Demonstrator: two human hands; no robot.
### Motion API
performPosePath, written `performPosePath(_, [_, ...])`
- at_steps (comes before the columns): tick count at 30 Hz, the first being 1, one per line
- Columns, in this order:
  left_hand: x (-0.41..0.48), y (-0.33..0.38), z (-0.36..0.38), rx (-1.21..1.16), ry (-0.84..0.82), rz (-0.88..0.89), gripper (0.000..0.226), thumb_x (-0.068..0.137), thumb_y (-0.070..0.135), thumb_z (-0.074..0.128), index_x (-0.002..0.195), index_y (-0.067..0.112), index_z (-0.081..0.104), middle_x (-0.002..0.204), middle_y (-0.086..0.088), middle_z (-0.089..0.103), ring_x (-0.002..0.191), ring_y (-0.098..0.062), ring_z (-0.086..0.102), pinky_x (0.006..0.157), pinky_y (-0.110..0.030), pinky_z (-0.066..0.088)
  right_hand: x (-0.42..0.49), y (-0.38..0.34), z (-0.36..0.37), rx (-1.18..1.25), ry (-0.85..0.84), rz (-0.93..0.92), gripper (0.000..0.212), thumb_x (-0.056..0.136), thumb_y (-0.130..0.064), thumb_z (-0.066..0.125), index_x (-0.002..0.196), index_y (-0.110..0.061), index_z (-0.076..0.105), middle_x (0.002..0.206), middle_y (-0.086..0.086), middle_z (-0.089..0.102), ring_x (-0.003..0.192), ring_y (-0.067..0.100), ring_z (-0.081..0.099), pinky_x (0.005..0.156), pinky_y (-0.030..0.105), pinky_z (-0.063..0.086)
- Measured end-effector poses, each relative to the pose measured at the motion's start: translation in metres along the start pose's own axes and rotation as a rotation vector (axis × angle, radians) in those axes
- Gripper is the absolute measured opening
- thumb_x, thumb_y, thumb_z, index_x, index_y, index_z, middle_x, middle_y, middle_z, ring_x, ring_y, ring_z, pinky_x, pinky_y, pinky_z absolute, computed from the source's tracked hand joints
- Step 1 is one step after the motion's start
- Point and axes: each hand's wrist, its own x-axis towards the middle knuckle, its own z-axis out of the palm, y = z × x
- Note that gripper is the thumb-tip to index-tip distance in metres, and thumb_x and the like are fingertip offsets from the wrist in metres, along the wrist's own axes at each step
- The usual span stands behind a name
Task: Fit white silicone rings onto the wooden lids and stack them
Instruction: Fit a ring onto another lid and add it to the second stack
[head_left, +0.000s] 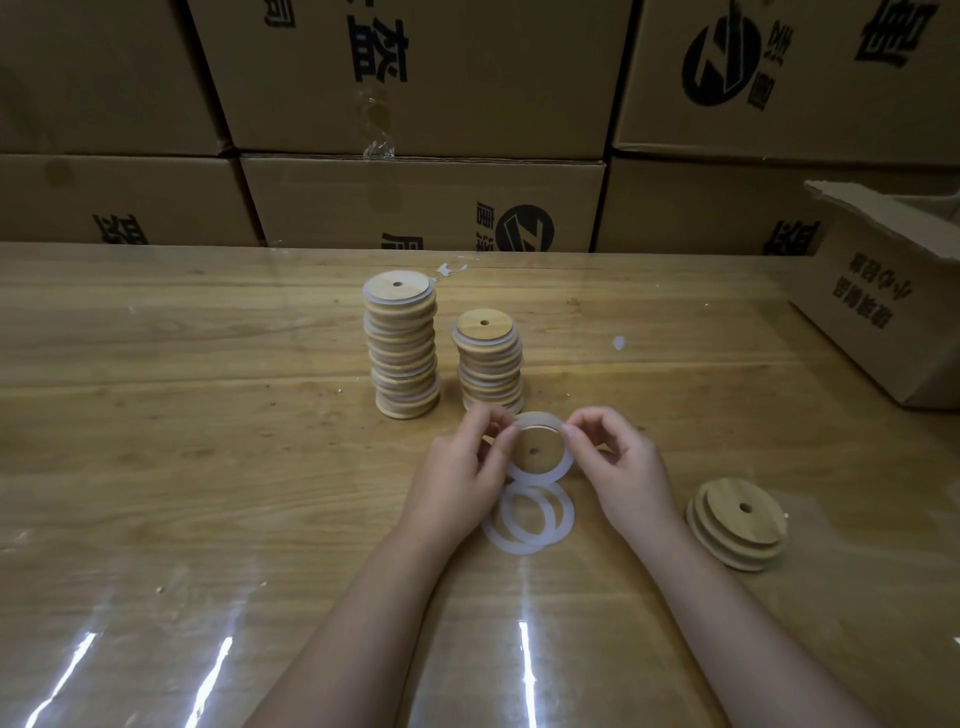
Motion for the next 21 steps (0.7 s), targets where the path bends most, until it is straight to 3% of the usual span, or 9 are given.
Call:
performPosePath(9, [-0.001,0.0008,-0.0002,-0.003,-0.009,-0.046,0.017,0.09,0.039,0.047,0.094,0.025,0.055,0.071,0.006,0.064,0.063,-0.007,0.06,0.061,-0.04,0.05,0.0004,0.0001,0.0001,-0.006,-0.007,0.007,0.019,0.086,-0.008,0.063,0.077,-0.025,0.061,0.073,-0.013,0.061,0.07,-0.002,0.055,0.062,0.011,0.043])
performPosePath(13, [0.0002,0.0001,0.0,-0.02,-0.013,-0.058,0.003,0.093,0.028,0.053,0.091,0.026,0.054,0.069,0.007,0.062,0.063,-0.008,0.06,0.061,-0.042,0.051,0.001,-0.0011,0.0002,0.005,-0.007,0.018,0.019,0.085,-0.007,0.063,0.076,-0.023,0.061,0.073,-0.011,0.059,0.068,-0.002,0.054,0.062,0.011,0.042])
performPosePath(21, [0.0015,0.0019,0.0003,-0.039,-0.007,-0.096,0.013,0.092,0.03,0.052,0.08,0.032,0.047,0.063,0.008,0.057,0.06,-0.01,0.058,0.061,-0.043,0.049,0.0017,0.0012,0.0011,-0.005,-0.006,0.08,0.02,0.085,-0.008,0.062,0.073,-0.023,0.059,0.071,-0.01,0.057,0.063,-0.003,0.051,0.061,0.009,0.04])
